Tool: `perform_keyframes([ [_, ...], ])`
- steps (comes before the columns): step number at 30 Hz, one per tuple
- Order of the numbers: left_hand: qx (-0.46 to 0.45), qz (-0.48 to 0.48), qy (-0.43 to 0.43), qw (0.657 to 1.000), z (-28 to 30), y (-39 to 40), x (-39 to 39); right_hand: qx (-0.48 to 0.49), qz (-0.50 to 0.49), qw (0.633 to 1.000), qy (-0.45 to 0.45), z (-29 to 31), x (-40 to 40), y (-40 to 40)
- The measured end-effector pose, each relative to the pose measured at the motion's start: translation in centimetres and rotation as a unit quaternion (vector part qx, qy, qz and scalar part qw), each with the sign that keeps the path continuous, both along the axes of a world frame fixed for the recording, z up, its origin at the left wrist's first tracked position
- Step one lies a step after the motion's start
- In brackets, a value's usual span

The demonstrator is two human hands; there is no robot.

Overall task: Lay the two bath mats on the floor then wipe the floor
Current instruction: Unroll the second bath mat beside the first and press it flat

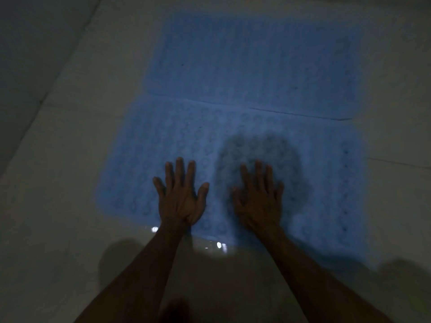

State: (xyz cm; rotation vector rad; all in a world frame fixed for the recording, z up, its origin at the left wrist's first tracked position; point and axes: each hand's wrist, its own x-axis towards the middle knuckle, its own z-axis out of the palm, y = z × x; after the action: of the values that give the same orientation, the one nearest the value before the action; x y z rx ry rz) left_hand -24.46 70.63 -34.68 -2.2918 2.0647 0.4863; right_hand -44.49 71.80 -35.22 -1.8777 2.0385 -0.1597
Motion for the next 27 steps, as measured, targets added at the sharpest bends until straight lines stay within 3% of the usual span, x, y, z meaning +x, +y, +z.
perform_keyframes([
  [5, 0.001, -0.150, 0.010, 0.989, -1.1, 1.5, -10.9, 0.040, -0.140, 0.988, 0.042, -0.5, -11.5, 4.7],
  [16, 0.001, -0.104, -0.013, 0.995, -1.5, 1.0, -15.1, 0.005, -0.107, 0.993, 0.046, -1.5, -15.1, 4.2],
  [27, 0.013, -0.129, -0.020, 0.991, -1.0, 1.6, -14.5, -0.001, -0.125, 0.991, 0.052, -1.6, -14.2, 5.6],
])
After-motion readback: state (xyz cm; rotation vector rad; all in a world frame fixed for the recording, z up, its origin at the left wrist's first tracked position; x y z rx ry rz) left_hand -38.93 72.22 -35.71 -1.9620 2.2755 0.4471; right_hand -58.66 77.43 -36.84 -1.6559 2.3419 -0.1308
